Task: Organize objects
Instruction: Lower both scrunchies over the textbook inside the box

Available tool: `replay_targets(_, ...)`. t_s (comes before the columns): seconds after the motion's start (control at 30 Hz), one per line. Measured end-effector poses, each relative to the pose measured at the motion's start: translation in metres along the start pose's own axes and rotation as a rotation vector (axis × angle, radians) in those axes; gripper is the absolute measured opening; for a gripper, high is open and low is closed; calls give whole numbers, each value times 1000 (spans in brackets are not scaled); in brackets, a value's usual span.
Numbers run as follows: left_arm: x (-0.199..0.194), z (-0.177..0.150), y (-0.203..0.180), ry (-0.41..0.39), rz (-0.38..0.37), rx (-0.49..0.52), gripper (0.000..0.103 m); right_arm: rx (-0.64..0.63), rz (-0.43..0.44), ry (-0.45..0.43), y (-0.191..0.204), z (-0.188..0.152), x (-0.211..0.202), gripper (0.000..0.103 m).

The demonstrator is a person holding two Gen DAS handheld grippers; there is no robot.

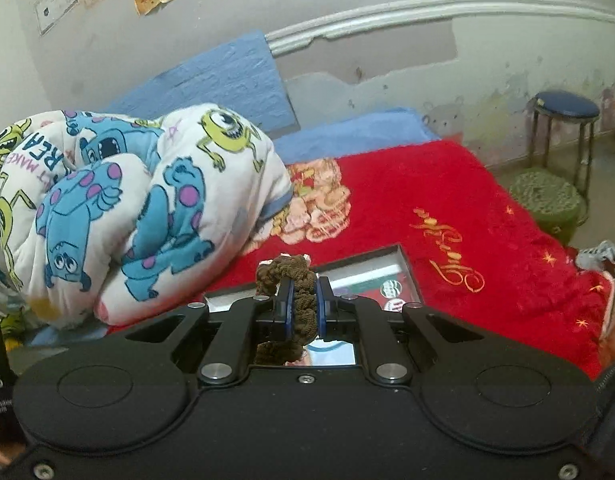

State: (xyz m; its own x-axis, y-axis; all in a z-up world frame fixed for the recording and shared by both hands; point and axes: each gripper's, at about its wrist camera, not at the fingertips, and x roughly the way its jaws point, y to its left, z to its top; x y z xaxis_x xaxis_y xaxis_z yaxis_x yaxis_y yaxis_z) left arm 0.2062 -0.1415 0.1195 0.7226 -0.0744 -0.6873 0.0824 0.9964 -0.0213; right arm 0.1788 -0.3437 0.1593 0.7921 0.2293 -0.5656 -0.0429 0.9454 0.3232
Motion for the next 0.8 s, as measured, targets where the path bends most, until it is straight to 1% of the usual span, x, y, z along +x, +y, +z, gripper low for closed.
replay_targets(0.07, 13, -1, -12, -17, 24, 13, 15, 16, 20, 6, -17, -3, 13, 11)
replay_targets(0.17, 33, -2, -32, -6, 56, 38, 15, 13, 14, 25, -31, -7, 31, 11)
replay_targets(0.23, 45, -5, -43, 10, 113, 62, 15, -22, -27, 26, -32, -7, 39, 11)
replay_targets(0.27, 48, -7, -47, 12, 124, 65, 15, -50, -41, 26, -30, -6, 42, 11)
replay_targets(0.33, 53, -9, -51, 19, 113, 77, 15, -66, -58, 14, -31, -3, 47, 11)
replay_targets(0.4, 55, -11, -56, 12, 131, 98, 15, -40, -48, 25, -32, -2, 52, 11)
replay_targets(0.47, 56, -13, -58, 6, 151, 116, 15, -47, -54, 32, -29, -5, 58, 11)
replay_targets(0.63, 58, -12, -55, 17, 134, 118, 15, -56, -43, 71, -23, -12, 71, 11)
replay_targets(0.8, 62, -10, -51, 24, 121, 129, 16, -26, -34, 98, -23, -12, 83, 11)
